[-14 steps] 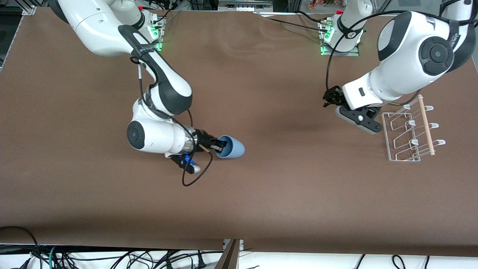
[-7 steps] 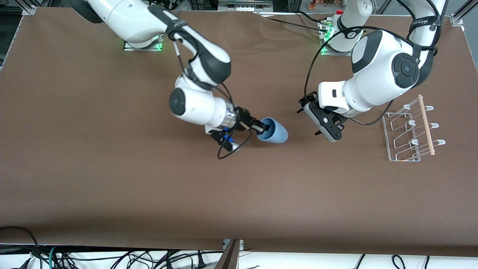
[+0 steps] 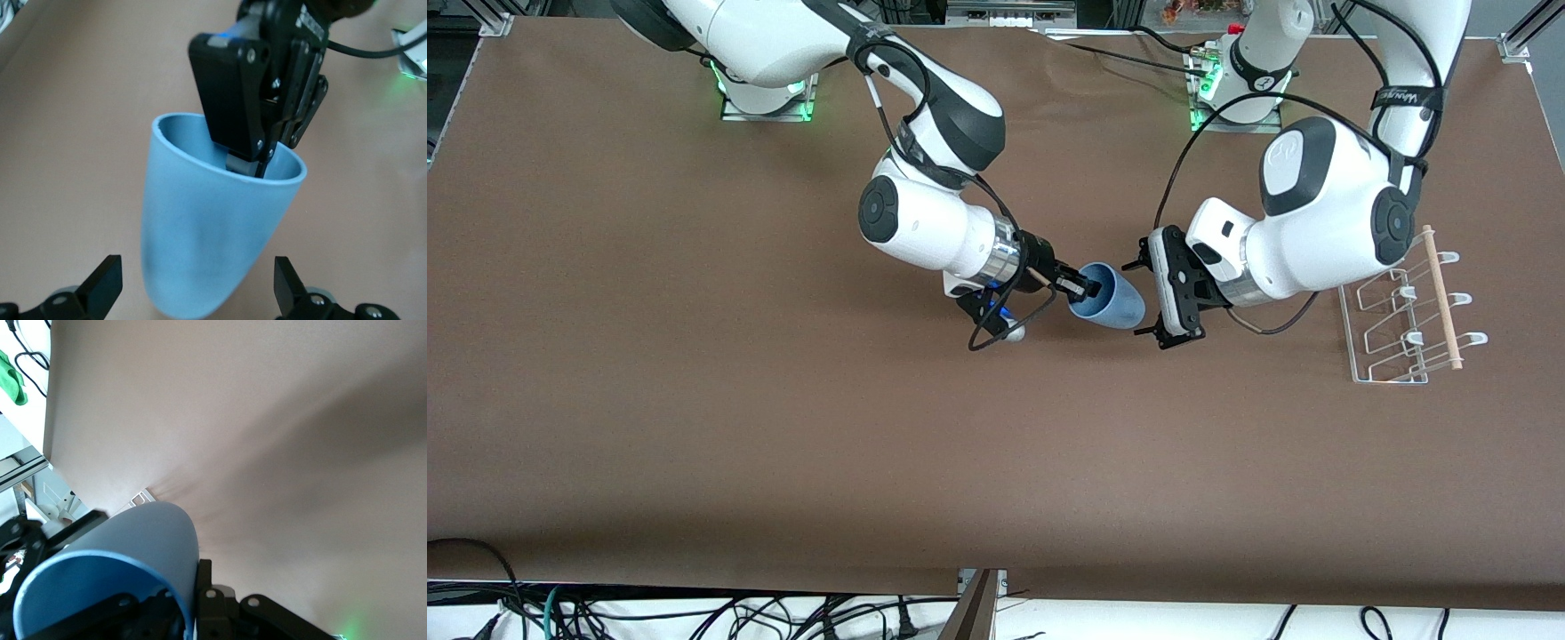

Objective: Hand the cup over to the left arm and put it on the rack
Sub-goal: 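Close the left gripper on the cup's base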

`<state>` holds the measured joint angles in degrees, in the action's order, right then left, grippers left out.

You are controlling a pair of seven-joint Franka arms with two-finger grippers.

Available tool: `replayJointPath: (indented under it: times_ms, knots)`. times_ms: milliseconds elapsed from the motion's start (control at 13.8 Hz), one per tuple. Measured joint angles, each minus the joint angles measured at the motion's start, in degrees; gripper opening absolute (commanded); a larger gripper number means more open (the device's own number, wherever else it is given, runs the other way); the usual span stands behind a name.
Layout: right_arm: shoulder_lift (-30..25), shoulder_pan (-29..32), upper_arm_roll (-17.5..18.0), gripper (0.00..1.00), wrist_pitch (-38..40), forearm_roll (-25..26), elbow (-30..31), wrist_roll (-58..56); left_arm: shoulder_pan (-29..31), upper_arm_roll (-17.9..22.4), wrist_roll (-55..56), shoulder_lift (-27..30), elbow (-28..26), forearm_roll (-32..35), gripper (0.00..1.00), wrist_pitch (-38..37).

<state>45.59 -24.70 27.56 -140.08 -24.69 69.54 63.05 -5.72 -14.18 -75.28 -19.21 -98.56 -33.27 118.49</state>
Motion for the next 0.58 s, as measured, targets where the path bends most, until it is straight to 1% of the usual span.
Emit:
replayJointPath:
  times_ms: [145,218,290,363,435,508,580]
  knots:
    - [0.00,-0.09,0.02,0.00,0.00,0.00,-0.43,0.03,0.18,0.00,-7.06,-1.37,0.00,-4.79,1.00,0.54]
    - [-0.01,-0.23,0.04,0.00,0.00,-0.01,-0.67,0.04,0.17,-0.05,-9.68,-1.69,0.00,-6.05,1.00,0.59]
    - [0.00,-0.33,0.05,0.00,0.00,-0.01,-0.91,0.04,0.13,-0.12,-11.55,-1.76,0.01,-6.73,0.95,0.59]
    - [0.00,-0.37,0.05,0.00,0.00,-0.01,-1.08,0.04,0.02,-0.22,-12.54,-1.75,0.04,-7.13,0.45,0.59]
    - [0.00,-0.37,0.04,0.00,0.00,-0.02,-1.24,0.06,-0.15,-0.27,-13.02,-1.75,0.10,-7.18,0.23,0.59]
    - [0.00,-0.35,0.02,0.00,0.04,-0.02,-1.30,0.13,-0.23,-0.27,-13.17,-1.75,0.19,-7.18,0.09,0.58]
    - [0.00,-0.35,0.04,0.08,0.18,-0.10,-1.31,0.18,-0.24,-0.23,-13.30,-1.76,0.26,-7.18,0.07,0.73]
